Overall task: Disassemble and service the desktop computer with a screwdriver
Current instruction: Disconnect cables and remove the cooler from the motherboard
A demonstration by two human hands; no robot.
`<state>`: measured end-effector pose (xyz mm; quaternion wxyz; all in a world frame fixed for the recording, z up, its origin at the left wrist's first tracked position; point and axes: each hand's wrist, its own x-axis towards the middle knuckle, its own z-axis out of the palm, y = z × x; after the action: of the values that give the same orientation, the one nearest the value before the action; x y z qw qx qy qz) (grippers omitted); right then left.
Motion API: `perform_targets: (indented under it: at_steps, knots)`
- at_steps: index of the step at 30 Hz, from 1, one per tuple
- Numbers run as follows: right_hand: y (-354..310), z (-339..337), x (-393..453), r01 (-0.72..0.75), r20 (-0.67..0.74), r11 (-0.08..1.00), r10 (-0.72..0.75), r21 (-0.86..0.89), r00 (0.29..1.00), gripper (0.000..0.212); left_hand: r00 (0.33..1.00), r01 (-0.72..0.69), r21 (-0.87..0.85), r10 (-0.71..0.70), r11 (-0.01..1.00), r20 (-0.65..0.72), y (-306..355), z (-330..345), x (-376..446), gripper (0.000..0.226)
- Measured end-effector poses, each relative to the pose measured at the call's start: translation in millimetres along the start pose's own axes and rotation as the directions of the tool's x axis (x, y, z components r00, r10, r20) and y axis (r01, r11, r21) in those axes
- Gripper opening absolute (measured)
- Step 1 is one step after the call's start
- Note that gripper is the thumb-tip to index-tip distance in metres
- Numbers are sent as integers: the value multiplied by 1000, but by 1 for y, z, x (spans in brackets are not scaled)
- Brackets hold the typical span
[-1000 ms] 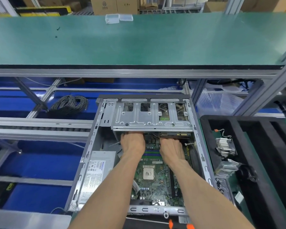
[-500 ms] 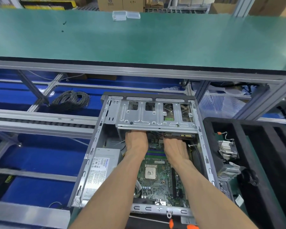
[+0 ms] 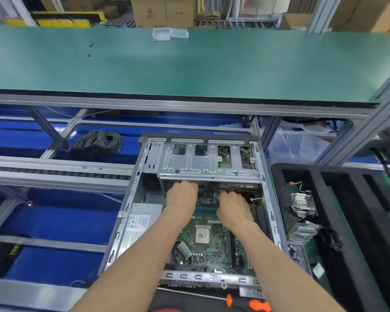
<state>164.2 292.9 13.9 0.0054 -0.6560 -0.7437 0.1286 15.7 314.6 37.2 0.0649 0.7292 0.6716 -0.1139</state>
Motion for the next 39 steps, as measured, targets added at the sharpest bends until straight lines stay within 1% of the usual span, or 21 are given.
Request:
perform_targets:
  at_steps: [2,5,9,13,14,16,18,21,24,28,30,32,33,35,37,39]
  knots:
    - [1,0,-4,-11,4,1000,11,28,1000,23,1000,-13,22,13,1000,2,1,-4,-6,43]
    - [2,-4,-11,-23,10,997,22,71,1000,28,998,-50,46,51,998,-32,3,-13,-16,42]
    - [-1,-13,-22,-30,-17,994,31,105,999,33,993,-87,-5,87,996,-86,-6,-25,-26,32]
    - [-6,-25,-37,9,-45,984,-1,176,999,23,982,-113,-19,109,993,-152,-23,-33,-34,33]
    - [-8,-29,-41,28,-53,980,-17,197,998,22,982,-103,-11,100,995,-160,-28,-36,-38,33]
    - [-12,-37,-49,77,-67,970,-63,231,996,25,980,-60,-6,58,998,-192,-39,-39,-46,28]
    - [-17,-46,-59,122,-81,959,-104,256,991,30,976,-30,-57,17,998,-215,-50,-42,-53,17]
    - [-25,-55,-74,189,-88,946,-171,263,981,32,974,-37,-215,-12,976,-225,-59,-44,-66,19]
    - [-35,-61,-90,245,-102,935,-226,257,969,31,964,-109,-355,11,928,-266,-62,-42,-81,21]
    - [-50,-62,-113,327,-147,910,-298,254,943,29,927,-292,-365,168,884,-334,-62,-38,-104,19]
    - [-55,-60,-125,387,-208,897,-346,214,915,29,913,-340,-340,222,877,-343,-63,-35,-115,18]
    - [-61,-58,-140,460,-280,876,-409,148,868,29,901,-365,-305,252,880,-352,-66,-30,-125,17]
    - [-64,-56,-148,506,-315,855,-453,112,834,27,894,-376,-296,260,878,-365,-67,-27,-130,17]
    - [-70,-51,-164,611,-377,791,-557,31,740,21,879,-394,-270,274,879,-391,-69,-22,-138,18]
    - [-78,-41,-177,701,-376,709,-671,-75,639,16,872,-403,-257,283,879,-400,-69,-18,-143,19]
    - [-85,-26,-188,778,-289,614,-775,-133,562,12,874,-410,-269,291,872,-390,-69,-13,-148,19]
